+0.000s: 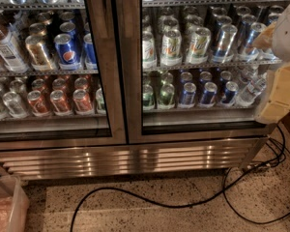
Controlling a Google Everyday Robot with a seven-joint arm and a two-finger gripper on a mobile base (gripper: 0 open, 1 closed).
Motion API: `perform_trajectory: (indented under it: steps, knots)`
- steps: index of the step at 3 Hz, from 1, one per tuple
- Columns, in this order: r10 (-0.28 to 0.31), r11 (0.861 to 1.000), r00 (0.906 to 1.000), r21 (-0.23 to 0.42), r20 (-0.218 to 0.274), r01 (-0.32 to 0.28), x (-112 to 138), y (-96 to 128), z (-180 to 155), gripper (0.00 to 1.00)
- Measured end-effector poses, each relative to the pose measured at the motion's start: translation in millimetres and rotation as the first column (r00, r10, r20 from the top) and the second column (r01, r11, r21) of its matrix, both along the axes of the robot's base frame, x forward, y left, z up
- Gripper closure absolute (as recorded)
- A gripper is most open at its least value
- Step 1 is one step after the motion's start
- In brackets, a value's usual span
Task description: Open right fridge door
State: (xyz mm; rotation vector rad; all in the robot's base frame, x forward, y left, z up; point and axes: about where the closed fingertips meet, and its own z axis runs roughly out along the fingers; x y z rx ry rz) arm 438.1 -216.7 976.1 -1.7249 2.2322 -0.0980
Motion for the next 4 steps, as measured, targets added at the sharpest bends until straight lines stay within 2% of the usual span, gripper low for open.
perform_trajectory:
  steps: [1,2,3,4]
  knots:
    - [0.0,1.0,1.0,0.0,0.0,0.0,0,0,0,0.0]
    - [-0.011,0.994,0.9989,0.111,0.045,0.006,14,12,-4,0.0]
    - [-0.016,0.96,0.9927,0.279,0.12,-0.018,40,28,-6,0.0]
    - [-0.015,0.9,0.986,0.432,0.166,-0.059,61,38,-6,0.0]
